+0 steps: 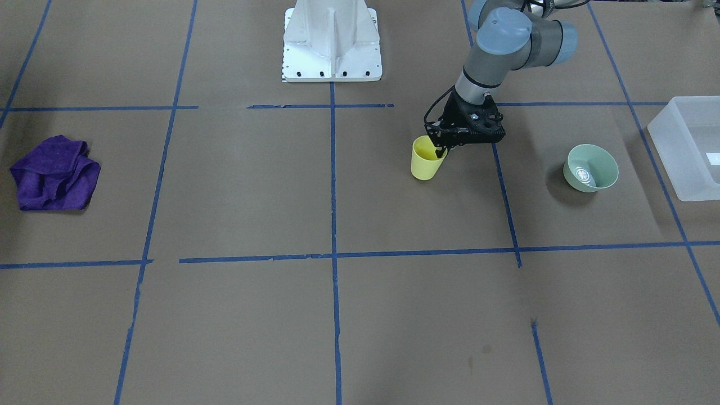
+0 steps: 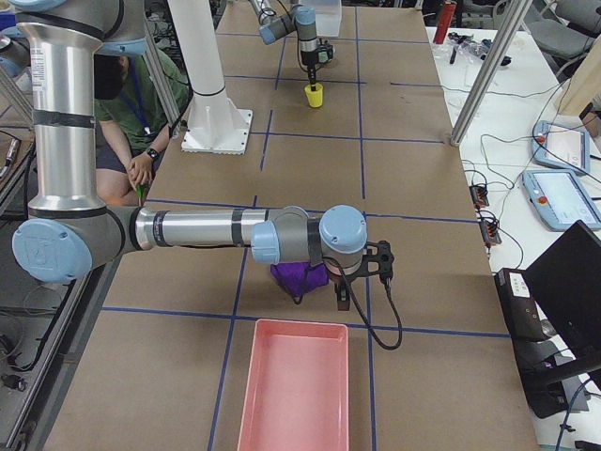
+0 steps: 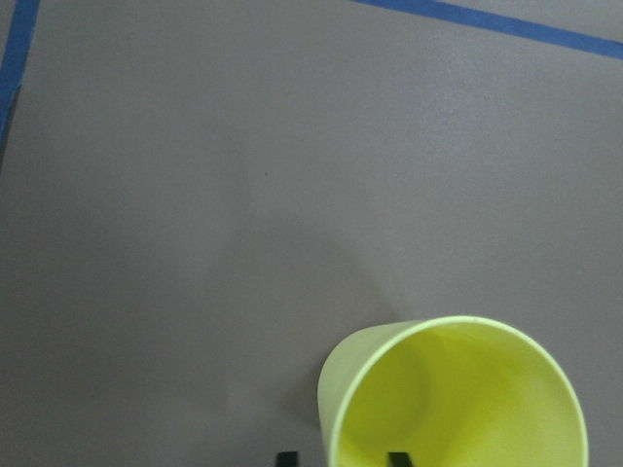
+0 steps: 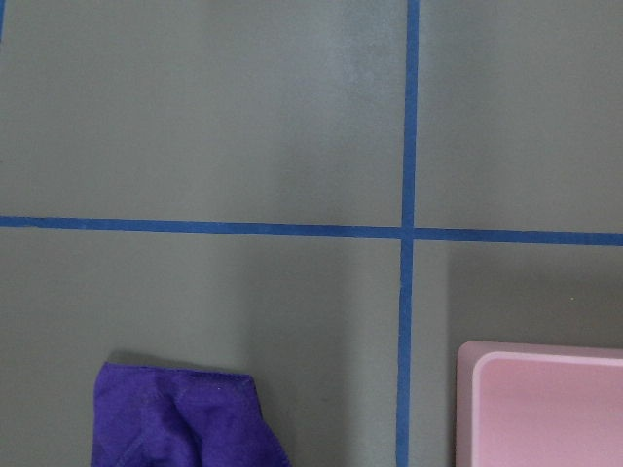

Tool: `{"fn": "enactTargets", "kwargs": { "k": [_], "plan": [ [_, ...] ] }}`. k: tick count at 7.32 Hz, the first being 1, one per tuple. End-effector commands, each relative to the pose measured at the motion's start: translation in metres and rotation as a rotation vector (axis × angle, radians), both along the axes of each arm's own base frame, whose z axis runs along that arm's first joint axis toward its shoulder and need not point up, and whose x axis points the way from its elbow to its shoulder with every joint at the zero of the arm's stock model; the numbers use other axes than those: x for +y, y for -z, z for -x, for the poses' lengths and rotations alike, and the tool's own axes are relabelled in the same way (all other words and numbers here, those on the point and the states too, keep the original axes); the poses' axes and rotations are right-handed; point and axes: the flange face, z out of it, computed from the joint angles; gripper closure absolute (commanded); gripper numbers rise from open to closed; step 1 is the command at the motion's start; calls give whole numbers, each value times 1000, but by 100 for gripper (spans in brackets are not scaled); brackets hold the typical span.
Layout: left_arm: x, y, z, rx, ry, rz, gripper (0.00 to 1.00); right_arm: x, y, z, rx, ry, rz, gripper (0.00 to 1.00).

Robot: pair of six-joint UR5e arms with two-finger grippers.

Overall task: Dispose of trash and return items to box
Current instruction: 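Lift the yellow cup with the left gripper while the right reaches the purple cloth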

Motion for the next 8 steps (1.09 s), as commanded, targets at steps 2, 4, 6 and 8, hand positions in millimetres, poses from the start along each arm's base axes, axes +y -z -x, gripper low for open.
{"fn": "enactTargets", "kwargs": {
  "k": [2,4,6,8],
  "plan": [
    [-53,59,76,-26,91,77,100,-5,40,64,-8,4,56,0],
    [-69,104,102,-72,105,60,100,-5,54,138,19,-54,49,0],
    [-87,111,151,-111,129,10,100,47,23,193,33,-79,20,0],
    [-117,106,205,-183,119,-85,100,75,0,228,54,-49,32,0]
  ]
}}
